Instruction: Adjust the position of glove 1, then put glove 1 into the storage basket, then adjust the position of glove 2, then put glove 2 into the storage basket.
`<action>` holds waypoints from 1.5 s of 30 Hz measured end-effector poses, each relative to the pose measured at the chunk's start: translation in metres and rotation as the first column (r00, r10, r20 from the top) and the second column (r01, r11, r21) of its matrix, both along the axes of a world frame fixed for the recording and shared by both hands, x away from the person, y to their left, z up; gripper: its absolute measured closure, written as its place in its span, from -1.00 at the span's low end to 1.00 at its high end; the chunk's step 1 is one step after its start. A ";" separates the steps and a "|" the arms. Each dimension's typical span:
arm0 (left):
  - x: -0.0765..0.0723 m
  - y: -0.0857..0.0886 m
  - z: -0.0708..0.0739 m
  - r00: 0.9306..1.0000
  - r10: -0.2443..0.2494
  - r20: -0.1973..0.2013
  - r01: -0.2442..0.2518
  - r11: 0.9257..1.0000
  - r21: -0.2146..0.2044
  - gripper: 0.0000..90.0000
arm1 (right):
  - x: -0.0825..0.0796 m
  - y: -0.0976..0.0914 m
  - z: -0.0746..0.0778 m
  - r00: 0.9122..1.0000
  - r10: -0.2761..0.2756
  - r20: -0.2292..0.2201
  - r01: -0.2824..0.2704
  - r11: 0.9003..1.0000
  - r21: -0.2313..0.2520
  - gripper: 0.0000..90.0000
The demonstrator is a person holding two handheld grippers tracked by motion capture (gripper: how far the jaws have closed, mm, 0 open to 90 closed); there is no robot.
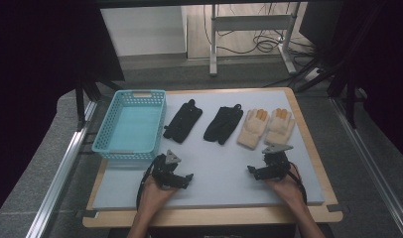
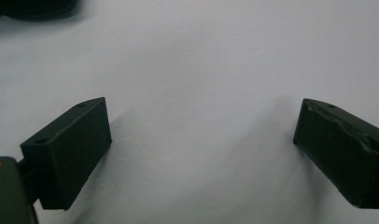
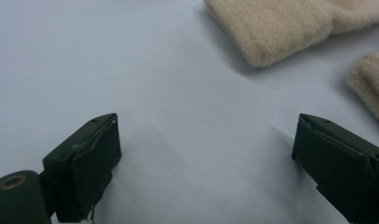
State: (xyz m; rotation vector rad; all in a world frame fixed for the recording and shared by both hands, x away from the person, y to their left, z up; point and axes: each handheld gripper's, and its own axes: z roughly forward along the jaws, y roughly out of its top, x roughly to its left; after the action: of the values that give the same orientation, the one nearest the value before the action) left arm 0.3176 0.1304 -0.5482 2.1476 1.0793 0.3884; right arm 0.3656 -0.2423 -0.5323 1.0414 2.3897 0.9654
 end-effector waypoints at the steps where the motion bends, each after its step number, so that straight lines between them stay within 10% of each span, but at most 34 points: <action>1: 0.000 0.000 0.000 1.000 0.000 0.000 0.000 1.000 0.000 -0.90 | 0.000 0.000 0.000 1.000 0.000 0.001 0.000 1.000 0.000 -0.83; 45: 0.000 0.001 0.000 1.000 -0.002 0.003 0.002 1.000 -0.002 -0.89 | 0.012 0.012 0.018 0.999 0.037 -0.005 -0.037 0.997 0.066 -0.70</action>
State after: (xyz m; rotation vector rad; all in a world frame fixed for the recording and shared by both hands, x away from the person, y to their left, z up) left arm 0.3175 0.1309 -0.5484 2.1458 1.0747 0.3896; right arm 0.3775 -0.2299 -0.5140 1.0281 2.4046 1.0621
